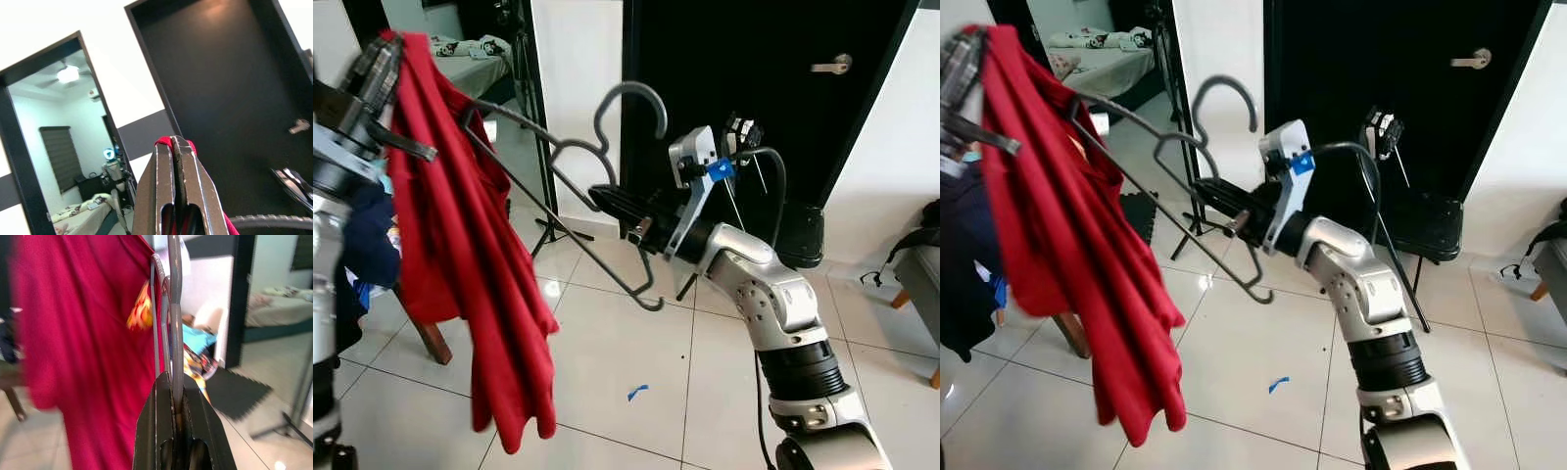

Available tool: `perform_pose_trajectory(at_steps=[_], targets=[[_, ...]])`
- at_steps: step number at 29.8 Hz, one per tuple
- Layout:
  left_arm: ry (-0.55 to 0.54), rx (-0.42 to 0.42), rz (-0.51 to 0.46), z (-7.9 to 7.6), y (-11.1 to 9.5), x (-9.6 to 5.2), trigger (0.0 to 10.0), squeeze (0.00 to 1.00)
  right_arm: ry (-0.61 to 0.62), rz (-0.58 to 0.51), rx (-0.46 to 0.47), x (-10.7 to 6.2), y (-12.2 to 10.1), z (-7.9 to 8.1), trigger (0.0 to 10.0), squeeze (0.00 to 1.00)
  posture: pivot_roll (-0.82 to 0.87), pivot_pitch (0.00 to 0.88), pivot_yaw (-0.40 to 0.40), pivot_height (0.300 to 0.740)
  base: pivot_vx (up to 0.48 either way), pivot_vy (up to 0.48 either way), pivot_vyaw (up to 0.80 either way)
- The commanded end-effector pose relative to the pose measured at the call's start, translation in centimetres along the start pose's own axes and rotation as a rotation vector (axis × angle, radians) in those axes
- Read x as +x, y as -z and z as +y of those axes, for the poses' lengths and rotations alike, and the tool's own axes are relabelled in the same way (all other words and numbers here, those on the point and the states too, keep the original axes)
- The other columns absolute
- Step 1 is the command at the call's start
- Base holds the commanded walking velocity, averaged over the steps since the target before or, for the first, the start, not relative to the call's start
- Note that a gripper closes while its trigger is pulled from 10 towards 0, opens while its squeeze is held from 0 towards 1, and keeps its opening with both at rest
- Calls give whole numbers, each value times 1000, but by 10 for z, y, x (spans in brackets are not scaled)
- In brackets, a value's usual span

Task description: Hang hanger

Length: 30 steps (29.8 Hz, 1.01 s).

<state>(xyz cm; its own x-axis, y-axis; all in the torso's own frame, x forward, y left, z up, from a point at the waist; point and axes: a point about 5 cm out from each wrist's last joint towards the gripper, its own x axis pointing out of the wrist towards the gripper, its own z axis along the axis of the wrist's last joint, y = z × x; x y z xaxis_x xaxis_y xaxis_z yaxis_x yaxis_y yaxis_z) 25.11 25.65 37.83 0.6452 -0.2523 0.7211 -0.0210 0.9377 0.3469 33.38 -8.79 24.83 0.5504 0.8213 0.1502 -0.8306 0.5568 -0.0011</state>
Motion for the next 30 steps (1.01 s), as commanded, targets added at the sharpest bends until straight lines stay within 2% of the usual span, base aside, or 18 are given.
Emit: perform_pose_trajectory(at_steps=[1, 3, 8, 9, 12, 13, 14, 16, 18, 20, 22, 26, 27, 30], targets=[[34, 28, -59, 9, -22, 1, 0, 0, 36, 51, -11, -8, 10, -9, 10000, 0, 39, 0, -2, 740, 0, 0, 0], [105, 29, -17, 14, -25, -3, 0, 0, 38, 88, -35, -16, 14, -15, 10000, 0, 41, 0, 0, 740, 0, 0, 0], [181, 33, 57, 19, -21, -12, 0, 0, -27, 120, -56, -29, 14, -16, 10000, 0, 42, 0, -4, 740, 0, 0, 0], [226, 27, 100, 22, -18, -18, 0, 0, -102, 126, -52, -38, 13, -14, 10000, 0, 42, 0, -5, 740, 0, 0, 0], [255, 22, 127, 23, -17, -21, 0, 0, -154, 129, -47, -44, 11, -12, 10000, 0, 42, 0, -5, 740, 0, 0, 0], [324, 8, 165, 22, -15, -26, 0, 0, -256, 128, -34, -53, 9, -5, 10000, 0, 44, 0, -2, 740, 0, 0, 0], [324, 8, 165, 22, -15, -26, 0, 0, -256, 128, -34, -53, 9, -5, 10000, 0, 44, 0, -2, 740, 0, 0, 0], [420, -21, 207, 19, -13, -30, 0, 0, -392, 137, -14, -65, 7, 6, 10000, 0, 46, 0, 1, 740, 0, 0, 0], [420, -21, 207, 19, -13, -30, 0, 0, -392, 137, -14, -65, 7, 6, 10000, 0, 46, 0, 1, 740, 0, 0, 0], [506, -60, 219, 12, -14, -29, 0, 0, -472, 146, -2, -70, 8, 15, 10000, 0, 48, 0, 9, 740, 0, 0, 0], [528, -71, 219, 10, -15, -29, 0, 0, -487, 144, 2, -70, 8, 17, 10000, 0, 48, 0, 9, 740, 0, 0, 0], [618, -123, 220, -6, -14, -27, 0, 0, -515, 87, 12, -63, 4, 25, 10000, 0, 45, 0, 16, 740, 0, 0, 0], [618, -123, 220, -6, -14, -27, 0, 0, -515, 87, 12, -63, 4, 25, 10000, 0, 45, 0, 16, 740, 0, 0, 0], [686, -176, 206, -18, -16, -27, 0, 0, -468, 92, -7, -52, 8, 27, 10000, 0, 45, 0, 18, 740, 0, 0, 0]])
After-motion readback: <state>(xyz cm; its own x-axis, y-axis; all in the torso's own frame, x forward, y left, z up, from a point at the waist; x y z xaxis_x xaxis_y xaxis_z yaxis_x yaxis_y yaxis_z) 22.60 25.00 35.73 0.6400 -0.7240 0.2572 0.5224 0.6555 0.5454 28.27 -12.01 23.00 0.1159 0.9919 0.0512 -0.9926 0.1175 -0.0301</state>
